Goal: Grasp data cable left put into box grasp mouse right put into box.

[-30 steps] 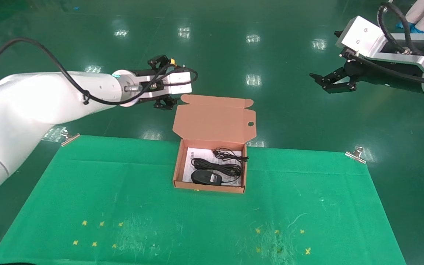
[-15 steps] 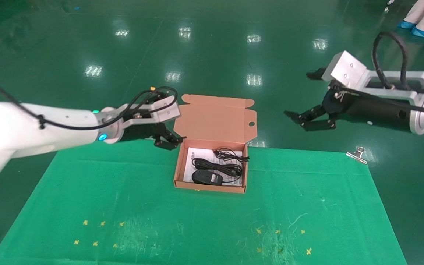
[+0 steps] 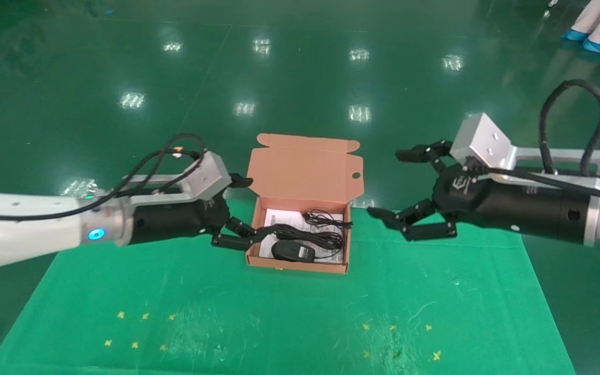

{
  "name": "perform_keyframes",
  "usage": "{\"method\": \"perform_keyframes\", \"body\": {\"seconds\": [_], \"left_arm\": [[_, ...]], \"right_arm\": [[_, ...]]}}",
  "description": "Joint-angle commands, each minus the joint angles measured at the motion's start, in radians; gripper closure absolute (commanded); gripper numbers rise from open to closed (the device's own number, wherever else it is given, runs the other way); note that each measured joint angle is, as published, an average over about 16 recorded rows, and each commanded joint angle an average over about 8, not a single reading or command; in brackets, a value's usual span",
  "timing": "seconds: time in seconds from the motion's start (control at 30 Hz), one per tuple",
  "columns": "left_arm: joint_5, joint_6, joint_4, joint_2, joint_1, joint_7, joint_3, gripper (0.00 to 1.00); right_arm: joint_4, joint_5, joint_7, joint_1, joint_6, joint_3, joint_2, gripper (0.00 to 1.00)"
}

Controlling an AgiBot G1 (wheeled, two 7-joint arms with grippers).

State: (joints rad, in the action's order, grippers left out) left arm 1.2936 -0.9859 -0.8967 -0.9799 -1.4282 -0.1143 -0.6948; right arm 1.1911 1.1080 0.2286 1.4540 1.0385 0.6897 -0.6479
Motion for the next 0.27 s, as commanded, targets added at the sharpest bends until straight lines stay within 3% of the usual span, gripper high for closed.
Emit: {"method": "perform_keyframes", "body": {"seconds": [0.03,0.27], "left_arm": [[-0.045,-0.041,-0.031,0.029,0.028,-0.006,0.033,0.00],[-0.169,-0.153,-0.116,0.111,0.106,-0.022,0.125,0.00]], "right_arm": [[0.007,-0.030,-0.003,-0.030,0.036,-0.032,0.003,0.00],[0.027,-0.111,-0.012,-0.112,0.134,-0.121,0.011,0.00]]}}
